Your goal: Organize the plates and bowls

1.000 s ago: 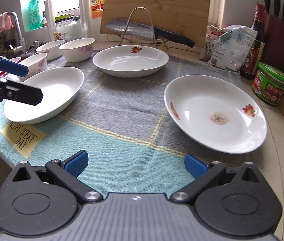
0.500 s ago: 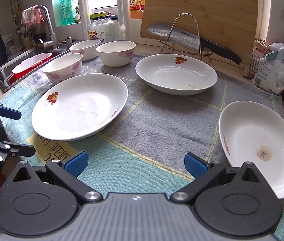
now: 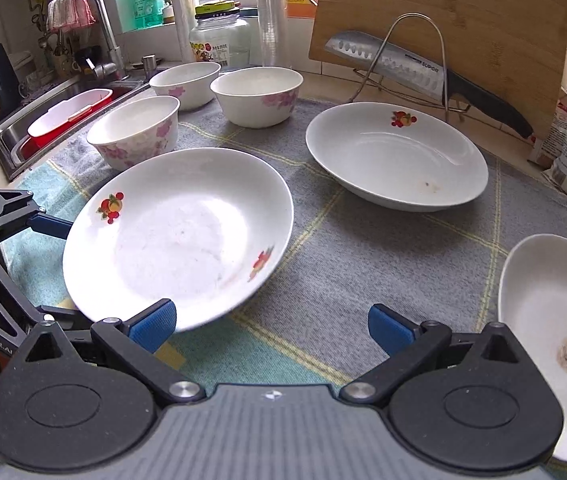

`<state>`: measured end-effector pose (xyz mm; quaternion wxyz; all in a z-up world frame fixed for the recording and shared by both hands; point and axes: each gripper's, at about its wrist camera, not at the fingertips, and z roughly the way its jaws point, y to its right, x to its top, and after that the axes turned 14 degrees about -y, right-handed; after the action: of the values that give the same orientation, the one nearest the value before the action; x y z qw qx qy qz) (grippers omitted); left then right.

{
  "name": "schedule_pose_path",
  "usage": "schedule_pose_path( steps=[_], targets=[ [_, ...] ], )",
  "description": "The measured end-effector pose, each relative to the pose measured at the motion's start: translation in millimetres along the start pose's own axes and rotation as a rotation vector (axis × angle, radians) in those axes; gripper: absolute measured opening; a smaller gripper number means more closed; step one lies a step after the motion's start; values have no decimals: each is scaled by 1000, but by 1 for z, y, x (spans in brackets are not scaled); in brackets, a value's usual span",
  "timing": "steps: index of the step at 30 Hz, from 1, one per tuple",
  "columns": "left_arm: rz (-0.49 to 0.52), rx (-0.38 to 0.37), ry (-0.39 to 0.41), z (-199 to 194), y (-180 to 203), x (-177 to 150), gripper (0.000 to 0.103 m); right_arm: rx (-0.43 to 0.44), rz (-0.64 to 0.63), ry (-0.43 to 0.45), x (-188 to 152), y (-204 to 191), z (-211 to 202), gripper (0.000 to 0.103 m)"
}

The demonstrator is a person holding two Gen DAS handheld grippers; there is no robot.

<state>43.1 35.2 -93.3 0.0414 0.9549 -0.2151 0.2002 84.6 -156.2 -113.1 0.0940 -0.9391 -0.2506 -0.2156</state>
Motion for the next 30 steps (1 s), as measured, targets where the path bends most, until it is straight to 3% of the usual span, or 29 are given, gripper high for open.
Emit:
schedule_pose_path(
  steps=[9, 21, 30],
  targets=[
    [134, -58, 25, 3, -8, 5, 103, 70, 15, -76, 34, -13, 32, 103],
    [196, -91, 42, 4, -13, 7, 103, -2, -77, -138, 46, -26, 45, 103],
    [206, -97, 46, 2, -13, 7, 103, 20, -123, -167, 50, -22, 45, 103]
  ],
)
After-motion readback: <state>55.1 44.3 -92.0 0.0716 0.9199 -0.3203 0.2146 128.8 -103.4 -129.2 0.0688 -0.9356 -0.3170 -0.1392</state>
